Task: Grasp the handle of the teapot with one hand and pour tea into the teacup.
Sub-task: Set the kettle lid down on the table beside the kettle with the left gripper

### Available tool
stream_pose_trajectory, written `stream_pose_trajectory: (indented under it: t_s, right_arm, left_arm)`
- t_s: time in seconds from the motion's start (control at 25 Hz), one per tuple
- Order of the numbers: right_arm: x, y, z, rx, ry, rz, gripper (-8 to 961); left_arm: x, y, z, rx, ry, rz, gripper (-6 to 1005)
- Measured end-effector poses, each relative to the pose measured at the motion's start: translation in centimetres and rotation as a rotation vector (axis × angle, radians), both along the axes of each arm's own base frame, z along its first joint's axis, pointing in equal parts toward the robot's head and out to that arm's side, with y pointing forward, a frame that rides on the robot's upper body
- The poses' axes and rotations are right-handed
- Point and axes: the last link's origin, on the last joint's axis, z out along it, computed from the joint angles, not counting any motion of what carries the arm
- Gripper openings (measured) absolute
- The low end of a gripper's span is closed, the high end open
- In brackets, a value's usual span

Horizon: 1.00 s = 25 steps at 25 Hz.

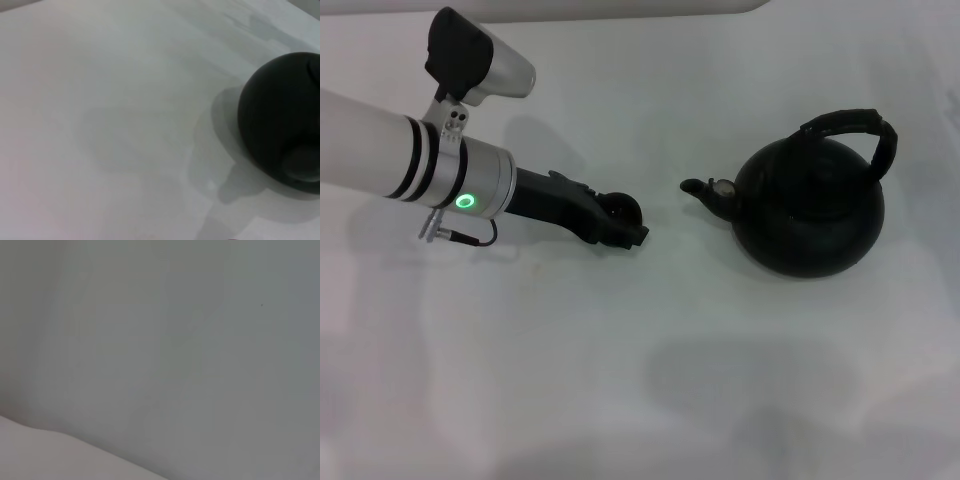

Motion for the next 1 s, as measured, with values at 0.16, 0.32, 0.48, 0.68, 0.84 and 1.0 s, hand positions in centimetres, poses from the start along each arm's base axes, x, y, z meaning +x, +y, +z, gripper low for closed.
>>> stream_pose_trajectory:
  t_s: [0.16,0.32,0.48,0.68,0.84,1.0]
  right_arm:
    - [-0.01,0.02,0.0,0.0,0.0,0.0,872]
    - [0.0,0.02,0.0,0.0,0.0,-0.001,872]
    - [0.0,0.02,-0.01,0.0,0.0,-0.001,871]
    - [0.01,0.0,-0.03,-0.001,0.0,-0.001,871]
    - [0.02,-0.01,-0.04,-0.001,0.0,-0.002,871]
    - [0.02,-0.01,-0.04,-0.001,0.0,-0.002,871]
  left_arm:
    - [0.02,0.04,0.01,0.003,-0.001,0.0,705]
    - [0.04,0.06,0.02,0.003,-0.001,0.0,704]
    - [0.02,0.05,0.01,0.003,-0.002,0.002,739]
    - [0.03,0.04,0.01,0.003,-0.003,0.004,767]
    - [-0.03,0.01,0.06,0.006,-0.004,0.006,782]
    - [-0.01,0.02,0.13,0.008,-0.006,0.004,799]
